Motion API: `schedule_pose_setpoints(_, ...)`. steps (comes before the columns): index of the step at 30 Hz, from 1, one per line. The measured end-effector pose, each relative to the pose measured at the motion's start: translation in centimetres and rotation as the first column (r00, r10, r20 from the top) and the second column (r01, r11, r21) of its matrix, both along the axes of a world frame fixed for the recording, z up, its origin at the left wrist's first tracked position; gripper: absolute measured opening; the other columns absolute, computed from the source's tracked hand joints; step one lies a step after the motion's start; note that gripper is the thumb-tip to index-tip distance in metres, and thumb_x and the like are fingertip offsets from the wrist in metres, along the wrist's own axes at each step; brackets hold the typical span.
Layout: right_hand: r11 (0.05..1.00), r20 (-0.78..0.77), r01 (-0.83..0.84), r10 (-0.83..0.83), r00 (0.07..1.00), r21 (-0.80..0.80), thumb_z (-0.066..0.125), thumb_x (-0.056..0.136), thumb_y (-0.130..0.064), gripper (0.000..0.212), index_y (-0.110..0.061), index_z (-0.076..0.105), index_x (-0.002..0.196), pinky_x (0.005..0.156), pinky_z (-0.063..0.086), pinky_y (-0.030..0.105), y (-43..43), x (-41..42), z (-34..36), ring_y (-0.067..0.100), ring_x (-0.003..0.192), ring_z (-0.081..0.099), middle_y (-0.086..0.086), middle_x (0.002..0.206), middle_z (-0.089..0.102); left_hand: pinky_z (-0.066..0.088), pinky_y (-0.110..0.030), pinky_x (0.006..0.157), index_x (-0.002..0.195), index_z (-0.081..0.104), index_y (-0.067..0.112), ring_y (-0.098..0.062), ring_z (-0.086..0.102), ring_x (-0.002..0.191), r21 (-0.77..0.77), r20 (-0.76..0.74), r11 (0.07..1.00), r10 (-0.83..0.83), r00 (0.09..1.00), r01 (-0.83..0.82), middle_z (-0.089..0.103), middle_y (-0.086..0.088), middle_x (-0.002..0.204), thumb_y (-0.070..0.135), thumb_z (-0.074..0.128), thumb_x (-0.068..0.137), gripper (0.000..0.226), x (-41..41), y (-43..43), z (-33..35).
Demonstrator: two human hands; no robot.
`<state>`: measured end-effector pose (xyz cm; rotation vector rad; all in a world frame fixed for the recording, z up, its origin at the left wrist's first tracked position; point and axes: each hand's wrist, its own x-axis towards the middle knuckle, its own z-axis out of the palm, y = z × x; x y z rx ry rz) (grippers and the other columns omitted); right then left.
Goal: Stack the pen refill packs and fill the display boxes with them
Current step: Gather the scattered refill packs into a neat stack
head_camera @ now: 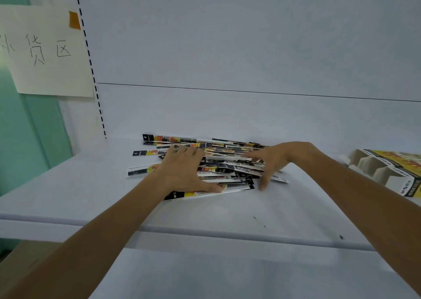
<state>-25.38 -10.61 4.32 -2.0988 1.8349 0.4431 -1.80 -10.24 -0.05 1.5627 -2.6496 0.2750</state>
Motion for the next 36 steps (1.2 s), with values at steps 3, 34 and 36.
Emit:
schedule_pose_setpoints(3,0.999,-0.021,0.021,-0.022,1.000,-0.031,0.078,0.070,-0.036,0.097,-0.031,0.018,0.146,0.102,0.037,0.034,-0.2,-0.2,0.0,0.021,0.130,0.038,-0.002,0.145,0.034,0.016,-0.052,0.114,0.146,0.017,0.022,-0.023,0.030,0.137,0.021,-0.006,1.000,0.000,1.000,0.000,0.030,0.000,0.150,0.091,0.032,0.056,0.114,-0.1,-0.1,0.0)
schedule_pose_setpoints(34,0.751,0.887,0.643,-0.185,0.423,-0.150,0.038,0.093,-0.051,0.050,-0.016,0.051,0.127,0.107,0.032,0.042,0.4,1.6,-5.3,0.025,0.120,0.047,0.008,0.132,0.051,0.033,-0.030,0.079,0.117,0.049,0.022,-0.018,0.045,0.096,0.431,-0.774,0.893,0.439,0.456,-0.127,0.044,0.005,0.094,0.045,0.031,0.097,0.035,2.8,0.5,-0.1)
schedule_pose_setpoints(36,0.792,0.885,0.577,-0.107,0.453,-0.199,0.047,0.091,-0.047,0.043,-0.018,0.058,0.120,0.103,0.038,0.035,0.8,2.6,-5.2,0.020,0.117,0.050,0.002,0.128,0.056,0.033,-0.031,0.084,0.112,0.052,0.022,-0.019,0.045,0.110,0.384,-0.794,0.921,0.368,0.484,-0.070,0.050,0.003,0.109,0.045,0.041,0.094,0.031,2.1,0.8,0.0)
